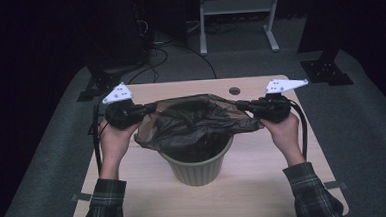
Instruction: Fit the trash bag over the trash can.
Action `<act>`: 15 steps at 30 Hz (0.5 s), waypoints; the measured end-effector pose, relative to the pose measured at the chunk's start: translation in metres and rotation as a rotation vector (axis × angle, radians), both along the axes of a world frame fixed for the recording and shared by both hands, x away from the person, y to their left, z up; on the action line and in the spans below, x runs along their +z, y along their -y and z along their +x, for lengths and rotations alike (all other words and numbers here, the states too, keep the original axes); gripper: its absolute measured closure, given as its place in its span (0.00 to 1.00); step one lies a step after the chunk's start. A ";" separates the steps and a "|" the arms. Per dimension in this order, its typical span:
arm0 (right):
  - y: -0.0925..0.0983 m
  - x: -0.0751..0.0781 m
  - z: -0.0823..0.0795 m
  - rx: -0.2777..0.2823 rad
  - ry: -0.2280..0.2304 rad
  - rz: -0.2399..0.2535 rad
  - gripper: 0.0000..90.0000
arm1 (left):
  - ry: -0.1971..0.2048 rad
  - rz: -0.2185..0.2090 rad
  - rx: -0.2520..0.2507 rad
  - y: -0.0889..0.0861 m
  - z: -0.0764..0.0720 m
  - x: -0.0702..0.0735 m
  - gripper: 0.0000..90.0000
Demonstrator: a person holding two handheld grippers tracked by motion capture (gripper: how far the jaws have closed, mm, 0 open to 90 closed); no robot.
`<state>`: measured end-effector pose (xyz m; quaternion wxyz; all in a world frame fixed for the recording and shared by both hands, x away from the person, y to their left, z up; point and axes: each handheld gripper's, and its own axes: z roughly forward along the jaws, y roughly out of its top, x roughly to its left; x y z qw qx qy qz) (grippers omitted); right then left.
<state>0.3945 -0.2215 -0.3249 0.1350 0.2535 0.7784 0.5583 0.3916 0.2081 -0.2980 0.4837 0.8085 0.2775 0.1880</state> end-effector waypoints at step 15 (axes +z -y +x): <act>-0.013 -0.044 0.024 -0.072 -0.089 -0.094 1.00 | -0.145 0.101 0.058 0.005 0.030 -0.045 1.00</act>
